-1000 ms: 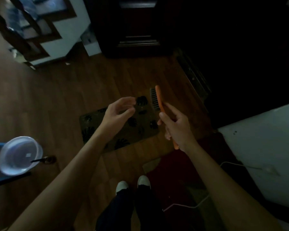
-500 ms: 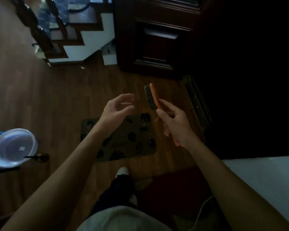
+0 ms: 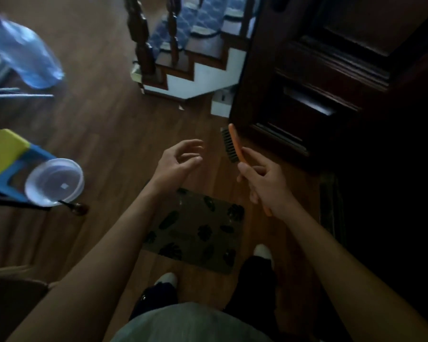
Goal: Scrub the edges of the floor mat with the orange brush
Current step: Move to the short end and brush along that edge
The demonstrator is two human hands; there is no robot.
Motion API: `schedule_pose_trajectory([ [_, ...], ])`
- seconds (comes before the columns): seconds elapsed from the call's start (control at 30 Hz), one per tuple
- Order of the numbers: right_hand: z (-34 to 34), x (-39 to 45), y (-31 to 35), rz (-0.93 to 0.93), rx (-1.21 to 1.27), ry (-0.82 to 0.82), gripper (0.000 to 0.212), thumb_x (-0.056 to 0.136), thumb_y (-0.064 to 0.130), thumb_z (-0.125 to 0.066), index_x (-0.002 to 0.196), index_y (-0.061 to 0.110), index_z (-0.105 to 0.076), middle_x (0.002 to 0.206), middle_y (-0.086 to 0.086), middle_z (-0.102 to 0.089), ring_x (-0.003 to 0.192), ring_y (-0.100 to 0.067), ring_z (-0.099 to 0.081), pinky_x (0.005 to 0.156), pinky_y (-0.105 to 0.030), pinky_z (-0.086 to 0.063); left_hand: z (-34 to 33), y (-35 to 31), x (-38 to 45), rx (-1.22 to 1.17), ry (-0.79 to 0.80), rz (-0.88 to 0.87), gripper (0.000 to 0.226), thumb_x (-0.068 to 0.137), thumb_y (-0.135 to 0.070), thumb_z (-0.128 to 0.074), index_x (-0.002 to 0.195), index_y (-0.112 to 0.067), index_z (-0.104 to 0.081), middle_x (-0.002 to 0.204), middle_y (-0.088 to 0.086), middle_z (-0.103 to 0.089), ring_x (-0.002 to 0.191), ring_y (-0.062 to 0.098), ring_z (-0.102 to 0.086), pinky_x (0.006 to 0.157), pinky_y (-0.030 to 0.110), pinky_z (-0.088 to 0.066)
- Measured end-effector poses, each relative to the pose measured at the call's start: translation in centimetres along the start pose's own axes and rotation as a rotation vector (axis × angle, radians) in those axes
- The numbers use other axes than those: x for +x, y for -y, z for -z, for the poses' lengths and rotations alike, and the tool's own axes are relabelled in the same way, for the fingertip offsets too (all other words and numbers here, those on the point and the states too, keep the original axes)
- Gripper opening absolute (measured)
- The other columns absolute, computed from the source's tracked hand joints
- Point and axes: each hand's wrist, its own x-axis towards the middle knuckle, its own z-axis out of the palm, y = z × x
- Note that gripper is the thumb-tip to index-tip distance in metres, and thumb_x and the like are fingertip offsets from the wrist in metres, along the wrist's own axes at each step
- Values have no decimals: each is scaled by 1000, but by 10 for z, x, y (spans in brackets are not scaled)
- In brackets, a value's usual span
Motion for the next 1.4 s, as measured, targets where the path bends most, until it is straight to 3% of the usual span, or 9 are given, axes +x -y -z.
schedule_pose_trajectory([
  [0.1, 33, 46, 3, 47, -33, 100, 40, 96, 33, -64, 132, 46, -54, 86, -6, -72, 52, -14, -53, 45, -28, -43, -30, -4, 19, 1, -141, 8, 35, 93, -9, -66, 125, -22, -64, 119, -2, -69, 112, 11, -65, 90, 32, -55],
  [0.23, 83, 95, 6, 60, -76, 348, 37, 96, 30, -65, 125, 50, -55, 85, -8, -72, 50, -14, -49, 45, -30, -41, -90, -11, 24, -10, -410, 58, 35, 93, -8, -64, 127, -19, -63, 119, 0, -68, 111, 10, -64, 89, 27, -56],
  [0.4, 126, 120, 9, 89, -164, 577, 46, 96, 27, -65, 139, 36, -53, 86, -11, -71, 47, -11, -50, 41, -28, -42, -156, -14, 6, -67, -599, 141, 35, 94, -11, -65, 128, -18, -62, 118, -1, -68, 110, 9, -64, 86, 25, -54],
  [0.53, 133, 126, 4, 98, -203, 718, 44, 97, 27, -64, 139, 36, -54, 84, -8, -71, 47, -14, -49, 44, -30, -43, -180, -12, -13, -82, -747, 165, 35, 93, -12, -66, 127, -18, -62, 118, -1, -68, 110, 9, -64, 93, 31, -54],
  [0.77, 130, 118, -22, 131, -275, 852, 40, 100, 30, -59, 139, 35, -54, 88, -14, -70, 48, -15, -51, 44, -32, -45, -211, 11, -46, -170, -914, 236, 30, 92, -15, -67, 120, -27, -64, 116, -2, -68, 107, 9, -65, 94, 38, -55],
  [0.97, 129, 122, -48, 137, -362, 1013, 42, 101, 30, -57, 143, 32, -52, 87, -10, -70, 47, -14, -52, 41, -28, -46, -255, 24, -74, -231, -1109, 309, 37, 90, -17, -65, 127, -20, -64, 117, -1, -68, 109, 12, -64, 92, 38, -55],
  [1.1, 136, 148, -61, 163, -419, 1102, 44, 101, 32, -57, 145, 30, -51, 82, -7, -71, 50, -25, -52, 42, -29, -47, -292, 37, -61, -281, -1221, 345, 42, 81, -26, -66, 123, -24, -66, 115, -2, -70, 109, 14, -65, 94, 40, -55],
  [1.23, 143, 191, -89, 180, -483, 1170, 44, 102, 33, -55, 146, 30, -50, 80, -5, -71, 47, -21, -51, 42, -29, -47, -325, 66, -37, -314, -1323, 372, 39, 84, -25, -66, 123, -24, -66, 115, -2, -70, 110, 14, -65, 95, 43, -55],
  [1.4, 145, 243, -157, 176, -568, 1210, 46, 102, 34, -56, 147, 29, -49, 83, -6, -71, 46, -18, -52, 42, -28, -47, -364, 132, -6, -311, -1322, 412, 37, 83, -25, -69, 120, -26, -66, 115, -1, -69, 110, 16, -66, 97, 47, -54],
])
